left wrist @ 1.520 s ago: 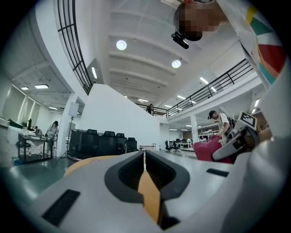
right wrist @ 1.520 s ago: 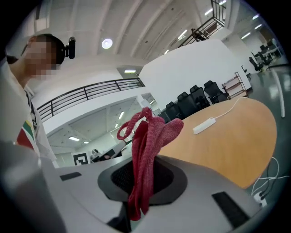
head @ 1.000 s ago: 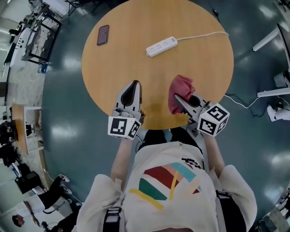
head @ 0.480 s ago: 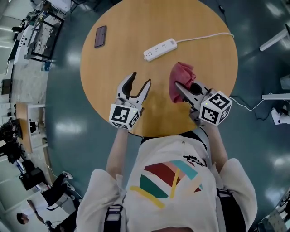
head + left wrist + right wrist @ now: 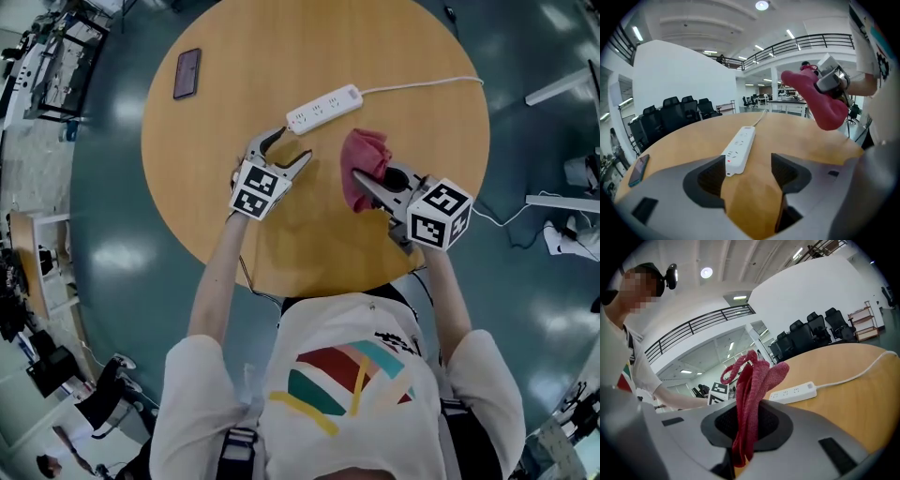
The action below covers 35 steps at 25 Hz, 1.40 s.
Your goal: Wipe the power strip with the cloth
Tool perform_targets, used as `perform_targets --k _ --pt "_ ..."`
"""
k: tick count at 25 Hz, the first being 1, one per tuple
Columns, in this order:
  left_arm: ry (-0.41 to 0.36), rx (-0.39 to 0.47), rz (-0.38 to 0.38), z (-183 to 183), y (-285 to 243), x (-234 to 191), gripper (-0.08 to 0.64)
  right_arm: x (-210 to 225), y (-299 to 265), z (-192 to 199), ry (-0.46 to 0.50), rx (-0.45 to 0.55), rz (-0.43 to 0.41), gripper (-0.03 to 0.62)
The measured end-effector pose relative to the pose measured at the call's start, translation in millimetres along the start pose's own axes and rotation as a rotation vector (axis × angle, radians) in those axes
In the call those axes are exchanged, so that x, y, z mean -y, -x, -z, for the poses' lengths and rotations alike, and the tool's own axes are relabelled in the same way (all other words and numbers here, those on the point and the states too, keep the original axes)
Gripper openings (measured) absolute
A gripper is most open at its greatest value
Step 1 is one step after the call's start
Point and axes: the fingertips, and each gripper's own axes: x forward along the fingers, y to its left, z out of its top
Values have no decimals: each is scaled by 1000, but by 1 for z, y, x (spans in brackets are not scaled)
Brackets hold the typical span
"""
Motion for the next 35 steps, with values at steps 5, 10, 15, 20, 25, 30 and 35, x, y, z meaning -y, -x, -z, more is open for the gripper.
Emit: perform_targets --k 5,10,15,20,25,30,35 --pt "-92 -61 25 11 -23 -40 337 32 -55 0 -46 -123 -9 40" --pt "-79 -104 82 15 -54 -47 336 68 -115 -21 -184 -281 -134 40" --pt "-78 -103 148 12 -75 -45 332 103 -165 -12 -242 -464 -177 40" --pt "-117 -85 153 13 -72 -47 299 118 -195 11 -78 -683 -95 40" --pt "-118 -84 155 16 -65 -51 298 111 -205 12 32 -742 -76 40" --pt "-119 -81 157 21 -62 -49 296 119 -201 16 34 -744 -52 40" --pt "-120 -76 152 26 -47 -58 296 129 -195 7 78 -754 7 40"
